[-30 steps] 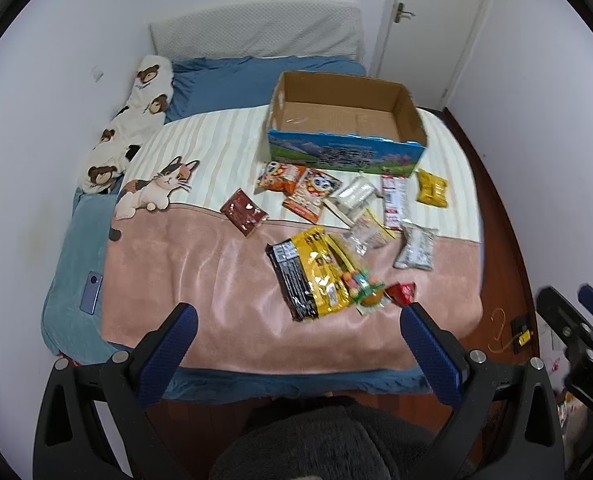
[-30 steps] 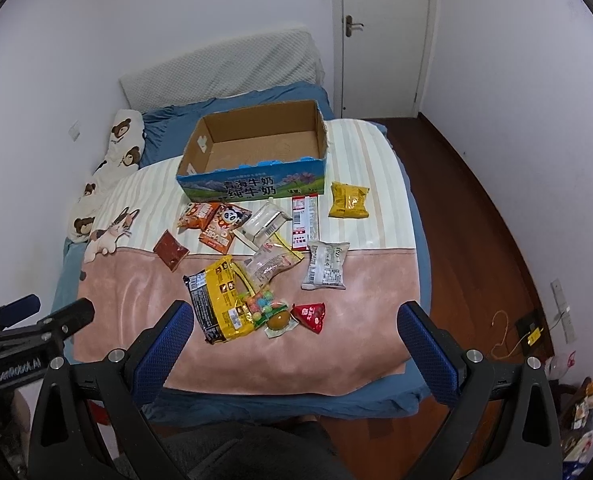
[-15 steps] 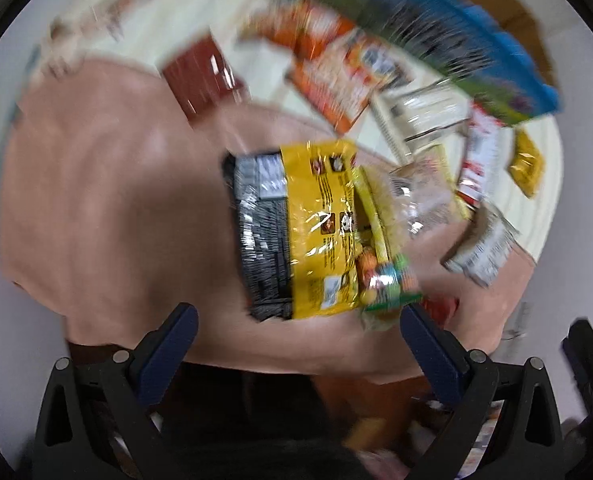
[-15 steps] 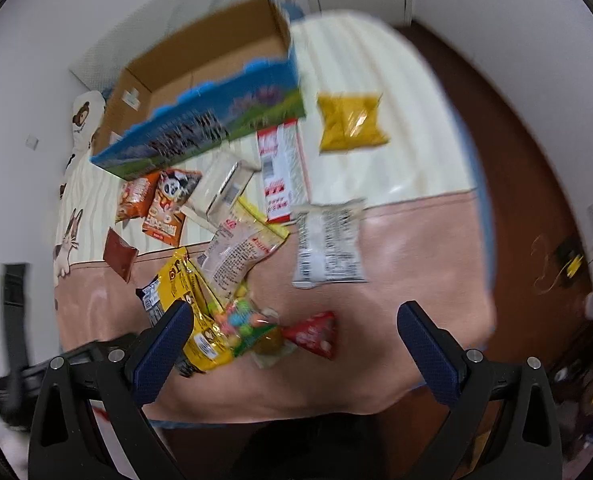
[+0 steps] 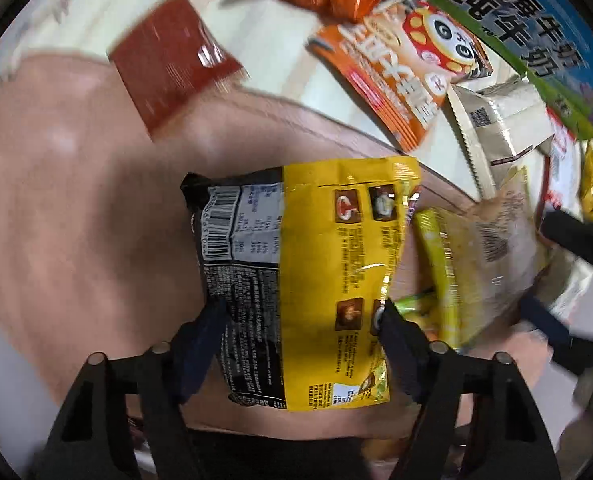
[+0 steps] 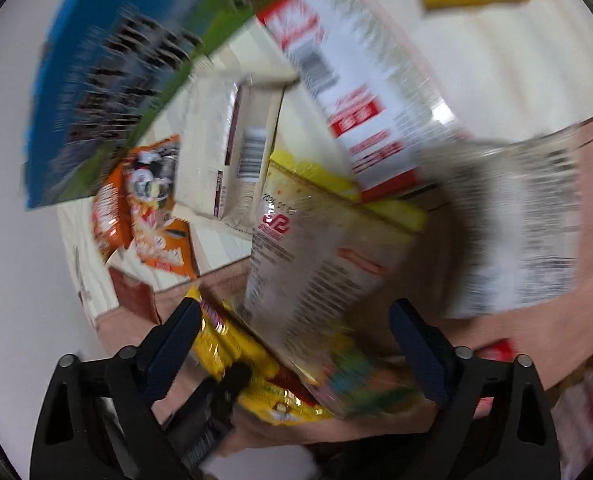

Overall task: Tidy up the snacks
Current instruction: 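Grasp the yellow-black snack bag with left tool while right tool grasps clear bread packet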

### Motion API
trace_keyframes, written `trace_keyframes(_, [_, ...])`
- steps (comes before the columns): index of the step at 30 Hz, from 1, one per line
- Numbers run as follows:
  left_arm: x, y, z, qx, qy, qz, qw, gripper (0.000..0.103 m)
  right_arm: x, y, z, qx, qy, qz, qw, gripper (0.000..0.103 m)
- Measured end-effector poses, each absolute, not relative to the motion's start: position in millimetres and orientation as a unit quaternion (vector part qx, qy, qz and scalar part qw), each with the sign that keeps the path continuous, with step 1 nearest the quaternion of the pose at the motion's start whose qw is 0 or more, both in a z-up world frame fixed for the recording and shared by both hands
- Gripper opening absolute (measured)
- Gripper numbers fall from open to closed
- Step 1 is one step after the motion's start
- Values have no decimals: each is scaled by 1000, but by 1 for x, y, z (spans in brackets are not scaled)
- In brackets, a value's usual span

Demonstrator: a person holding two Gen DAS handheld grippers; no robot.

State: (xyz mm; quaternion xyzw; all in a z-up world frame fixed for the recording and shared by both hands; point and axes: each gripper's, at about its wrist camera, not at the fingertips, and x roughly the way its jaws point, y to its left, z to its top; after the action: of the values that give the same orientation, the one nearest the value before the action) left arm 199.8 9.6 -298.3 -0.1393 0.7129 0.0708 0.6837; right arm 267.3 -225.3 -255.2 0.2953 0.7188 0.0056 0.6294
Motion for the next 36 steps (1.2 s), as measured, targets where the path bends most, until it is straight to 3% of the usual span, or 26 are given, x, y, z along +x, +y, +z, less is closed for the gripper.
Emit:
trace_keyframes(5, [221, 22, -277, -64, 699, 64, 709, 66, 278, -201, -288, 285, 740, -49, 608, 68])
trace_keyframes(7, [229, 27, -274, -67, 701, 50, 708, 66, 280, -186, -287, 229, 747, -33, 623, 58])
trace_keyframes(10, [237, 35, -272, -93, 712, 28, 695, 66, 278, -154, -274, 66, 753, 21, 654, 54])
trace_keyframes(14, [227, 60, -258, -170, 717, 30, 676, 66, 264, -137, -268, -61, 747, 55, 659, 55])
trace_keyframes(18, [190, 91, -241, -281, 708, 45, 647, 66, 259, -147, -265, -9, 748, 50, 662, 92])
trace_keyframes(24, [146, 102, -288, -387, 719, 39, 576, 67, 250, -157, -277, 85, 750, 29, 655, 92])
trace_keyframes(28, [160, 104, -329, -428, 721, 74, 539, 82, 242, -167, -296, 125, 758, 28, 640, 92])
trace_keyframes(32, [176, 87, -346, -430, 707, 110, 550, 83, 238, -176, -307, 129, 761, 30, 635, 91])
trace_keyframes(33, [178, 82, -347, -420, 707, 110, 558, 83, 239, -179, -314, 129, 760, 30, 636, 90])
trace_keyframes(36, [189, 62, -339, -366, 709, 102, 594, 79, 246, -190, -311, 111, 756, 29, 644, 70])
